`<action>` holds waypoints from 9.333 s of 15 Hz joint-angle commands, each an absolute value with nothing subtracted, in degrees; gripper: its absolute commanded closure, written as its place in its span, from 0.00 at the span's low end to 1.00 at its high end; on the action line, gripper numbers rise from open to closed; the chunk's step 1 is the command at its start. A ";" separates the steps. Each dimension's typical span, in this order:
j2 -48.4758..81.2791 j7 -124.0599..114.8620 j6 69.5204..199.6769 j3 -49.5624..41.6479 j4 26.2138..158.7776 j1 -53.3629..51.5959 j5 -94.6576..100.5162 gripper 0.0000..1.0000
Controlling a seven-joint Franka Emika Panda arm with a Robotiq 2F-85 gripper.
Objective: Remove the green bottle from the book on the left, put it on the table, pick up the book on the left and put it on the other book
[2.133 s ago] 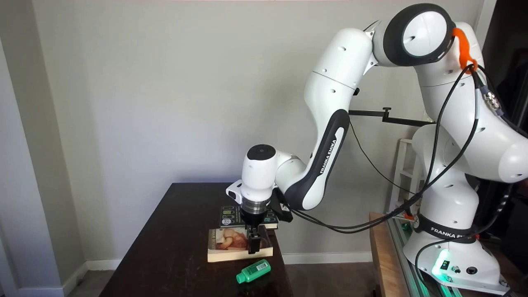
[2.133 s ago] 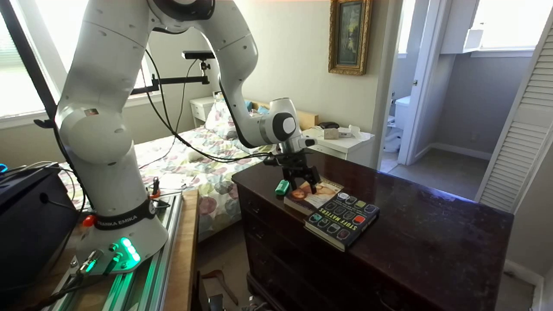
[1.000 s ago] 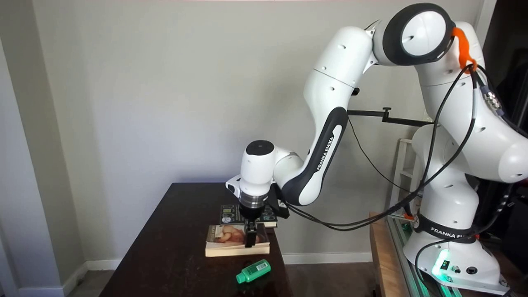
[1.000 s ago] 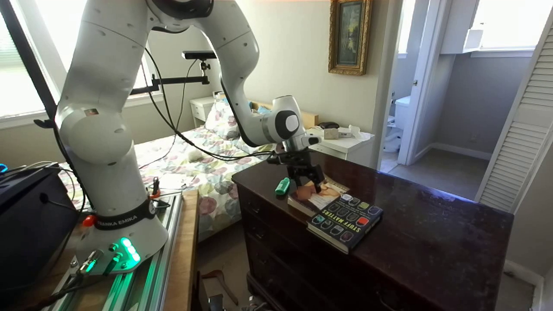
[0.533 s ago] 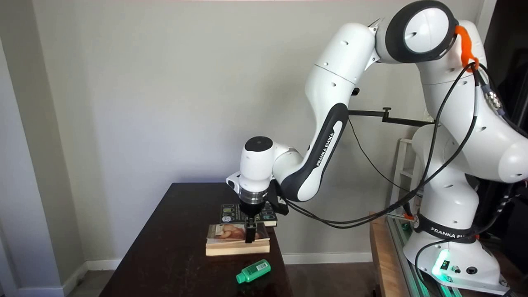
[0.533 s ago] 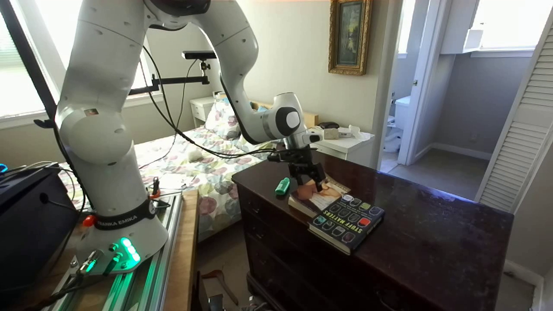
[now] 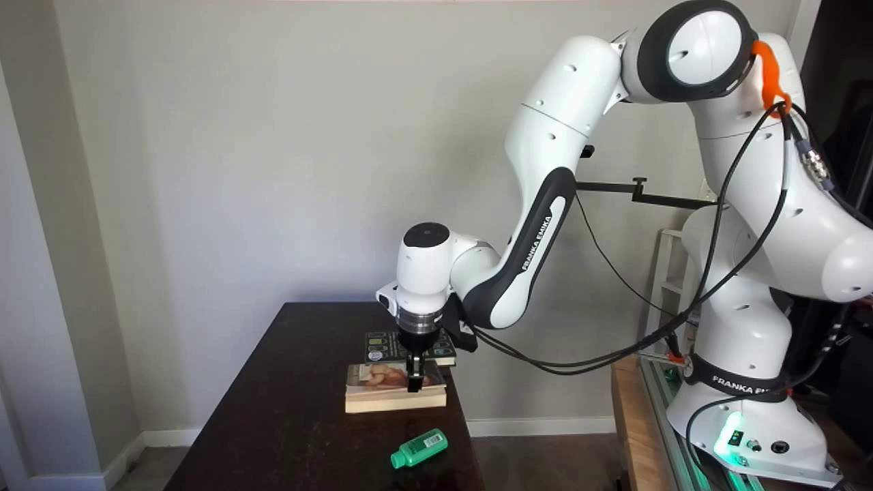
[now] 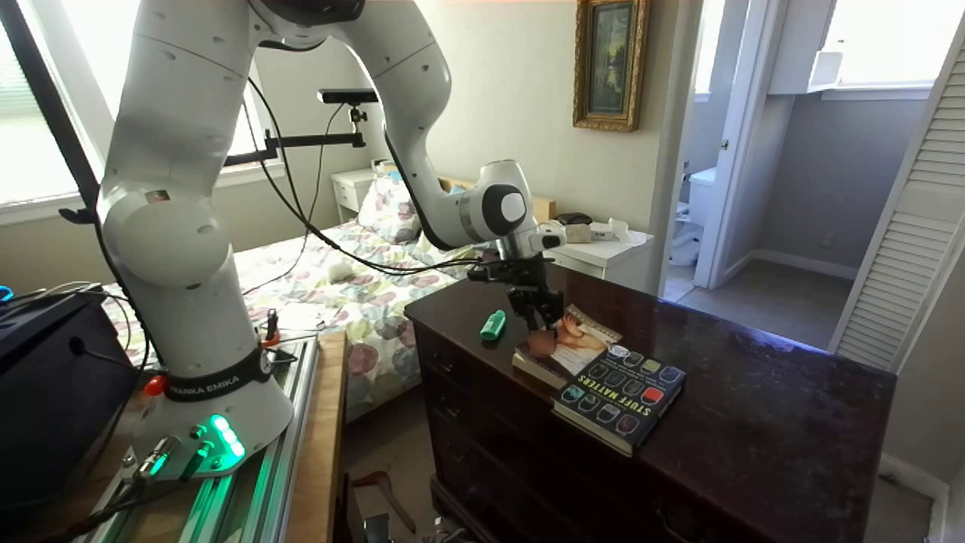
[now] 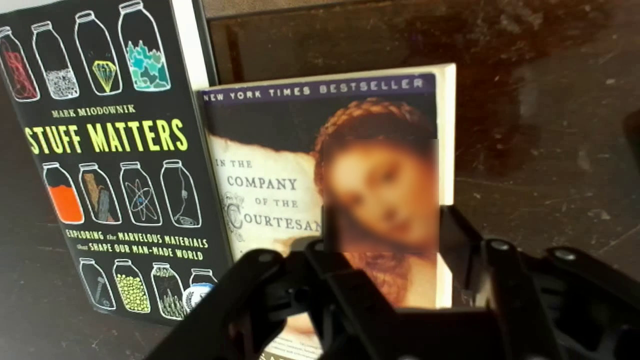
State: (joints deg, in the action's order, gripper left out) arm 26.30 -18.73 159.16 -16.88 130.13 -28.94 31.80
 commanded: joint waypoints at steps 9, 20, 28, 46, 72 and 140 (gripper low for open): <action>25.60 -21.43 158.11 -15.84 129.68 -27.71 34.65 0.45; 27.17 -24.62 158.76 -16.35 129.13 -27.71 41.95 0.00; 28.87 -24.77 158.05 -22.65 129.25 -32.70 44.62 0.00; 25.02 -23.68 146.78 -8.74 130.04 -20.25 53.44 0.00; 25.56 -22.78 139.49 -2.26 129.70 -14.18 55.36 0.00; 25.36 -30.67 140.82 -0.79 127.88 -13.05 59.94 0.05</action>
